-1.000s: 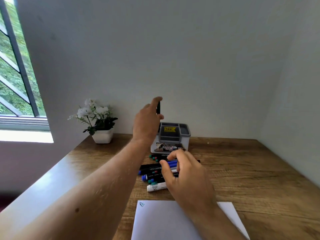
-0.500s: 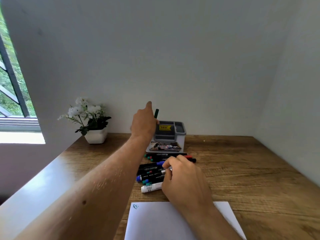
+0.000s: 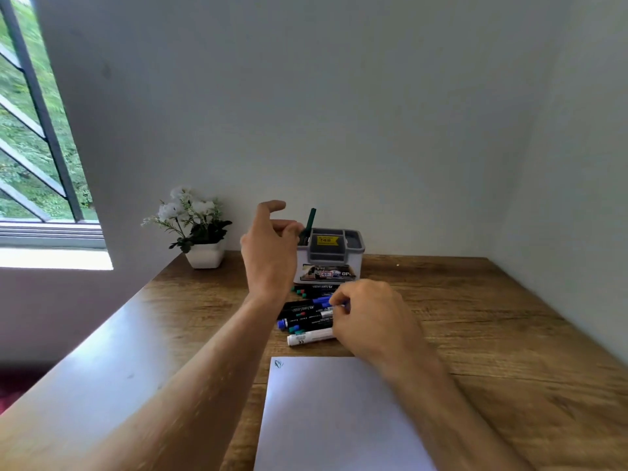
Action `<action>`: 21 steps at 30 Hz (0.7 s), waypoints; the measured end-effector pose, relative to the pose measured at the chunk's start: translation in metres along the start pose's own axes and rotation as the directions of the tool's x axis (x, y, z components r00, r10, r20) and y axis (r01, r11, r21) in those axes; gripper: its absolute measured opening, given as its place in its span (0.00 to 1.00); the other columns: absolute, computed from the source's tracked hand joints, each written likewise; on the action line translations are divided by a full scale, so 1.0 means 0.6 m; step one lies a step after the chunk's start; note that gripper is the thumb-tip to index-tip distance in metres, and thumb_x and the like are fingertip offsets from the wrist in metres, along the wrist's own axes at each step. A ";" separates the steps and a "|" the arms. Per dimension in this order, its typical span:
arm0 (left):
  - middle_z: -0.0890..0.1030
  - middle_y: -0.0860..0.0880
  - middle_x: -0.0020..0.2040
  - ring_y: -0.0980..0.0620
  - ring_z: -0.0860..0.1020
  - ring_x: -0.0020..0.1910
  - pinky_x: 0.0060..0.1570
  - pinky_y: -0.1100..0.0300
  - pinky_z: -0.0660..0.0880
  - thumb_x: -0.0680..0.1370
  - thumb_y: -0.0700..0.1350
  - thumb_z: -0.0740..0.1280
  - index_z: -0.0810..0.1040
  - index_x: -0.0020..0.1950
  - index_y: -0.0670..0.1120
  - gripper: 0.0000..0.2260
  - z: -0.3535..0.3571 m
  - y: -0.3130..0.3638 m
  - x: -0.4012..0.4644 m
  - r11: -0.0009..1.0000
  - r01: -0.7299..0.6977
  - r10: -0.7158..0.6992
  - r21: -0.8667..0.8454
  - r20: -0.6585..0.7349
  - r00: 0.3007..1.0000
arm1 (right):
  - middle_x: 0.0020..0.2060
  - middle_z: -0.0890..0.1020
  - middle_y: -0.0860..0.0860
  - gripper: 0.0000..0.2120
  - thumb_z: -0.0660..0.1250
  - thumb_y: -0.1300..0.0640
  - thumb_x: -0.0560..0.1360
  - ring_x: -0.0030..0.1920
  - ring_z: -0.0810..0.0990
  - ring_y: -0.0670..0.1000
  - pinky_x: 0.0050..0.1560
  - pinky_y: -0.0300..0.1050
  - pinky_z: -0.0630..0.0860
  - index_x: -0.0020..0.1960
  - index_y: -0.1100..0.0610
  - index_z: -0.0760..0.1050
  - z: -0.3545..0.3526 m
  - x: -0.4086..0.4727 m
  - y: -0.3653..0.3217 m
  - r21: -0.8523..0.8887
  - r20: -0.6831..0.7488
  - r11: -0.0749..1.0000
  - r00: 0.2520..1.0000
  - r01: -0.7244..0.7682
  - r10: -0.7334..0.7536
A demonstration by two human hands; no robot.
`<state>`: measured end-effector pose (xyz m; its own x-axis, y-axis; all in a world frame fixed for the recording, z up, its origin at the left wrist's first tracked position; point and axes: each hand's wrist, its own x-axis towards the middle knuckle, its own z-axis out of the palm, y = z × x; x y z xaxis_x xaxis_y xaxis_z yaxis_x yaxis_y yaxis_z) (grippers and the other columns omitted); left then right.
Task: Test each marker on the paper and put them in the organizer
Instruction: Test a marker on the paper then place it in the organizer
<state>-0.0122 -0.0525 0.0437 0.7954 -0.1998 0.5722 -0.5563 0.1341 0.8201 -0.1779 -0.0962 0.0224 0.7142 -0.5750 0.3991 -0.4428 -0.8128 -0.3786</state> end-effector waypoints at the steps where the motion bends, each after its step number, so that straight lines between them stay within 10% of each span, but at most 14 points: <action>1: 0.85 0.58 0.41 0.64 0.83 0.42 0.50 0.58 0.82 0.77 0.40 0.73 0.75 0.61 0.57 0.17 -0.006 0.000 -0.005 1.000 0.007 -0.007 -0.016 -0.002 1.000 | 0.50 0.83 0.46 0.08 0.68 0.53 0.74 0.47 0.80 0.45 0.44 0.42 0.79 0.52 0.45 0.81 -0.009 0.006 -0.001 -0.012 0.070 1.000 0.997 0.017 -0.016; 8: 0.86 0.56 0.41 0.64 0.84 0.41 0.46 0.68 0.81 0.77 0.41 0.74 0.76 0.62 0.53 0.16 -0.025 -0.036 -0.058 0.998 0.055 -0.054 -0.032 0.048 0.997 | 0.54 0.80 0.44 0.14 0.71 0.49 0.73 0.47 0.75 0.46 0.43 0.43 0.72 0.57 0.38 0.80 -0.029 0.037 -0.001 -0.174 0.409 0.969 0.908 0.172 -0.088; 21: 0.86 0.48 0.45 0.55 0.86 0.43 0.45 0.61 0.83 0.77 0.40 0.73 0.77 0.56 0.50 0.11 -0.006 -0.046 -0.056 0.891 0.347 -0.327 -0.293 0.115 0.938 | 0.36 0.68 0.37 0.12 0.69 0.47 0.74 0.39 0.69 0.40 0.36 0.39 0.65 0.57 0.38 0.78 0.001 0.029 0.027 -0.124 0.375 0.961 0.908 0.248 -0.186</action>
<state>-0.0229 -0.0461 0.0021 0.9002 -0.3433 0.2680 -0.1495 0.3344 0.9305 -0.1721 -0.1194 0.0227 0.9343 -0.3356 0.1199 -0.3152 -0.9352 -0.1612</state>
